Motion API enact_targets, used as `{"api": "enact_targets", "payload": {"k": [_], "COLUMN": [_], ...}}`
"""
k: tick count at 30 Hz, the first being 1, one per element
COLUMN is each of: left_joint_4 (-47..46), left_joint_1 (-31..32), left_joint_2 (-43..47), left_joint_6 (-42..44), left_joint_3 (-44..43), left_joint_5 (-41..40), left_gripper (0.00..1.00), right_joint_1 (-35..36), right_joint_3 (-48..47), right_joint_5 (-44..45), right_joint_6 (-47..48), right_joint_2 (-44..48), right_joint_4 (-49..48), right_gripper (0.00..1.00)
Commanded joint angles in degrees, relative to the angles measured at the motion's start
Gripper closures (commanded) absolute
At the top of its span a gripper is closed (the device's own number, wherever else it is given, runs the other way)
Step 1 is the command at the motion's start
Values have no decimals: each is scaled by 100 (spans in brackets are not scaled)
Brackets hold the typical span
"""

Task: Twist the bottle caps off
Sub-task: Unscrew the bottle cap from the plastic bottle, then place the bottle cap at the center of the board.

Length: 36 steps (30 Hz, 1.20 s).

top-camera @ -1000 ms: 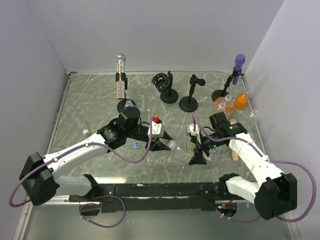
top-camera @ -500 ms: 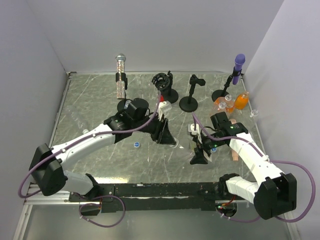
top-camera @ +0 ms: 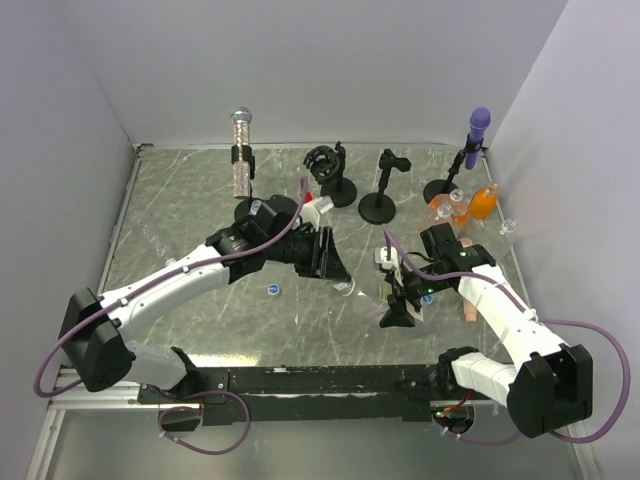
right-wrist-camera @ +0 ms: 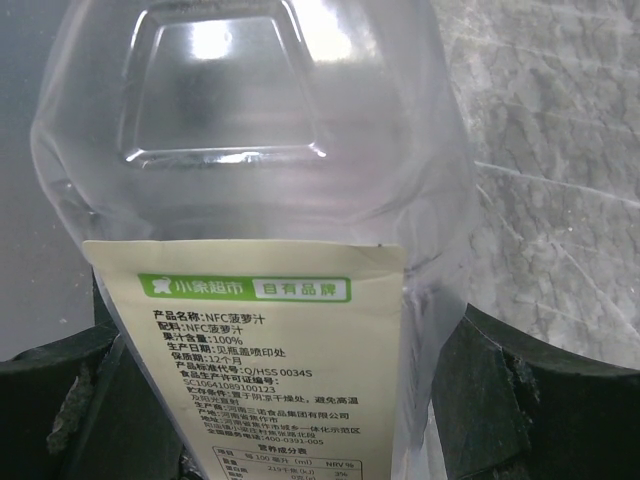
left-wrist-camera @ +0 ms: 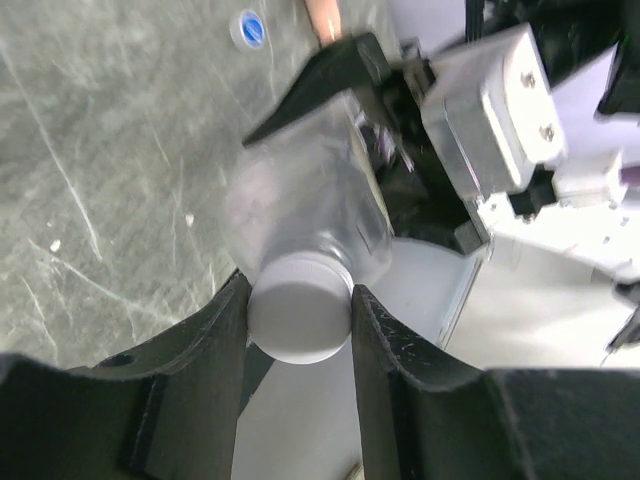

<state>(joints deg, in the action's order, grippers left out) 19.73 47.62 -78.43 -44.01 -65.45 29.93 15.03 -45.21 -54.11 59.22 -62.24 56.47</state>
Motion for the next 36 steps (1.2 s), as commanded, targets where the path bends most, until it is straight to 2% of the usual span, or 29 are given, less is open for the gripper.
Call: {"api": "enact_targets", "payload": {"k": [1, 3, 6, 12, 16, 18, 22, 24, 29, 35, 36], "left_joint_4": [-503, -863, -945, -602, 432, 909, 990, 911, 516, 269, 251], "left_joint_1": [-173, -226, -279, -270, -262, -288, -621, -875, -1465, -1589, -1580], "left_joint_2": [486, 583, 619, 1267, 1761, 1910, 2279, 2367, 2219, 1604, 1499], "left_joint_6": [-757, -1117, -1356, -189, 523, 543, 429, 376, 253, 68, 59], "left_joint_3": [330, 672, 736, 770, 1086, 1340, 2017, 2290, 2888, 2986, 2951], "left_joint_5": [-401, -287, -207, -848, -2067, -2822, -3617, -3888, -3916, -4021, -4056], "left_gripper": [99, 99, 99, 99, 99, 99, 96, 88, 86, 82, 79], "right_joint_1": [36, 44, 44, 44, 44, 44, 36, 44, 44, 35, 35], "right_joint_3": [-225, -225, -225, -199, -216, -216, -207, -207, -172, -163, -163], "right_joint_5": [-408, -408, -399, -364, -364, -364, -373, -373, -346, -337, -337], "right_joint_6": [107, 116, 116, 98, 98, 98, 98, 98, 72, 89, 90], "right_joint_2": [106, 115, 133, 203, 221, 238, 273, 291, 379, 449, 449], "right_joint_4": [-127, -118, -118, -153, -145, -145, -145, -145, -171, -162, -154], "right_gripper": [87, 87, 87, 87, 87, 87, 87, 87, 87, 86, 86]}}
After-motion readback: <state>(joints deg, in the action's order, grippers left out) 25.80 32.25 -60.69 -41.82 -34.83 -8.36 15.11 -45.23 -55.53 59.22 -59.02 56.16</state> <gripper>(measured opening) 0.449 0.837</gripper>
